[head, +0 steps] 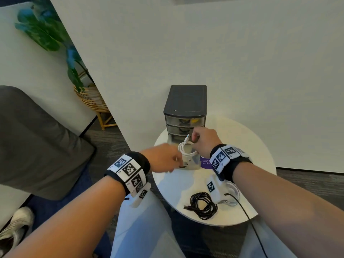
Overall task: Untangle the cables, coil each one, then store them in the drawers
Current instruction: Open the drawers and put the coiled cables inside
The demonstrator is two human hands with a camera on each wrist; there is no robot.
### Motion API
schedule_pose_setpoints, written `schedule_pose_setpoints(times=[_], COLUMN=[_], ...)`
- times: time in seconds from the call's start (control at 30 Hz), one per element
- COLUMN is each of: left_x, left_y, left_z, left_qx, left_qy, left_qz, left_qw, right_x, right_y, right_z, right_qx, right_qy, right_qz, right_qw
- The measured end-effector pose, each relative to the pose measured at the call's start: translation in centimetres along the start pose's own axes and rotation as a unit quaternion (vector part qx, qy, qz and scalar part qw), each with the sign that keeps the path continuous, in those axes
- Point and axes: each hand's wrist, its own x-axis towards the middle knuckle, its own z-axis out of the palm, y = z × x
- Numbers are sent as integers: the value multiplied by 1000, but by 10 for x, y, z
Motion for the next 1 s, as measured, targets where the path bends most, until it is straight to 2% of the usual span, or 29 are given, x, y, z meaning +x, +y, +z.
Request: schedule_pose_setpoints(times=[0.03, 0.07, 0.13, 0.17, 0.2, 0.27, 0.33, 0.37, 0.43, 0.5, 0.57, 0.63, 0.8, 0.87, 1.0], left_x=[2, 4, 13, 20, 29, 45, 56, 60, 65, 67, 67, 67, 69, 69, 67], left_y=[-2, -4, -11, -16, -20, -27, -32, -35, -40, -41, -41, -41, -44, -44, -44], left_z=[-7, -12, -16, -17, -16, -14, -10, -6, 2, 5, 6, 6, 7, 7, 6], left_qx=[-27, -63, -116, -119, -110, -84, -59, -46, -26, -25, -40, -44, -62, -71, -81], left_qy=[90, 191, 369, 419, 441, 428, 384, 370, 372, 376, 369, 365, 354, 349, 340], left_qz=[15, 25, 34, 29, 22, -3, -19, -19, -17, -15, -15, -10, -4, -2, -1], left_qw=[995, 979, 922, 900, 890, 900, 921, 928, 928, 926, 928, 930, 933, 934, 937], right_x=[3, 6, 11, 13, 14, 13, 7, 4, -1, -6, -9, -9, 5, 8, 8], right_y=[-1, -1, -3, -4, -5, -5, -7, -8, -5, 2, 8, 12, 10, 3, -7], right_z=[5, 10, 15, 17, 17, 17, 16, 16, 18, 22, 27, 30, 35, 36, 36], right_qx=[-6, -11, -21, -27, -27, -12, -2, -18, -83, -181, -283, -341, -370, -370, -328], right_qy=[0, -4, -14, -17, -13, 10, 29, 35, 5, -50, -87, -100, -106, -99, -85], right_qz=[24, 49, 88, 103, 111, 113, 74, 31, -91, -210, -264, -269, -250, -239, -191], right_qw=[1000, 999, 996, 994, 993, 994, 997, 999, 992, 960, 918, 895, 889, 892, 921])
